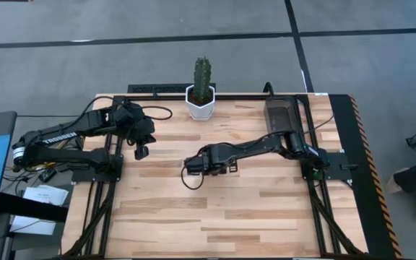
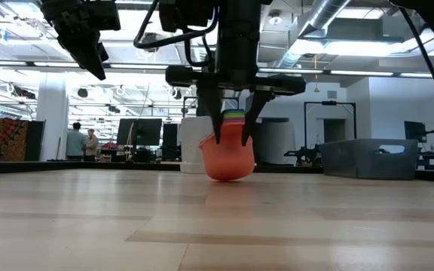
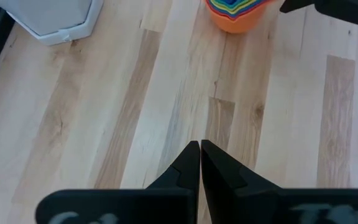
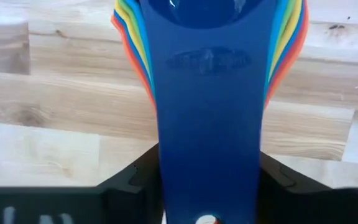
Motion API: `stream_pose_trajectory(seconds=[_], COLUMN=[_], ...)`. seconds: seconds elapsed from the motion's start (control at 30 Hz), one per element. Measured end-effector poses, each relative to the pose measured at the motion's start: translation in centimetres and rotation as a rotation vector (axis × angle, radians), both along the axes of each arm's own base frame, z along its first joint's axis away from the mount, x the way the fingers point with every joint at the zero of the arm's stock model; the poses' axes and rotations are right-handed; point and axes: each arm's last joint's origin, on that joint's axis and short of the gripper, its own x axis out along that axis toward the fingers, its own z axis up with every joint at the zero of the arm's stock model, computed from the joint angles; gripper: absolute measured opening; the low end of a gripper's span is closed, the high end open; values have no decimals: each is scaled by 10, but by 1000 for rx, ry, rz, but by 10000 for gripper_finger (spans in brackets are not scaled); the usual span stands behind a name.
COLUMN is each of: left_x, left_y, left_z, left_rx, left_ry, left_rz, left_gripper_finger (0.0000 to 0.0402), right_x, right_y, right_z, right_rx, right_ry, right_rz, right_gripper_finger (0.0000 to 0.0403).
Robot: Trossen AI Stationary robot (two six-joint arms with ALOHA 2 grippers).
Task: Nest measuring cups in basket
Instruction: Put the stacked measuring cups into the black bin
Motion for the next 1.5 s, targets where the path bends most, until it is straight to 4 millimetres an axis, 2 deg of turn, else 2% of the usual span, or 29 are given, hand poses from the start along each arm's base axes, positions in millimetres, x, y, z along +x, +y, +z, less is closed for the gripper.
stream_pose_trajectory(seconds=[0.27,0.47,0.87,1.13,1.23,1.5], left_x=[0,0,0,0,0,0], left_y=[0,0,0,0,0,0], left_z=[0,0,0,0,0,0], left_rx=[0,-1,-2,-1,0,4], left_ry=[0,0,0,0,0,1], left_rz=[0,0,1,0,-2,-5], left_gripper_finger=[2,2,2,2,2,2], right_x=[-1,-2,7,5,7,10], right_y=[10,11,-9,-11,-12,-12], right_z=[0,-1,-7,-8,-14,-22], right_rx=[21,27,33,34,34,42], right_ry=[5,12,-19,4,5,8], right_rz=[17,12,-3,-5,-6,-5], right_gripper_finger=[233,231,248,212,207,247])
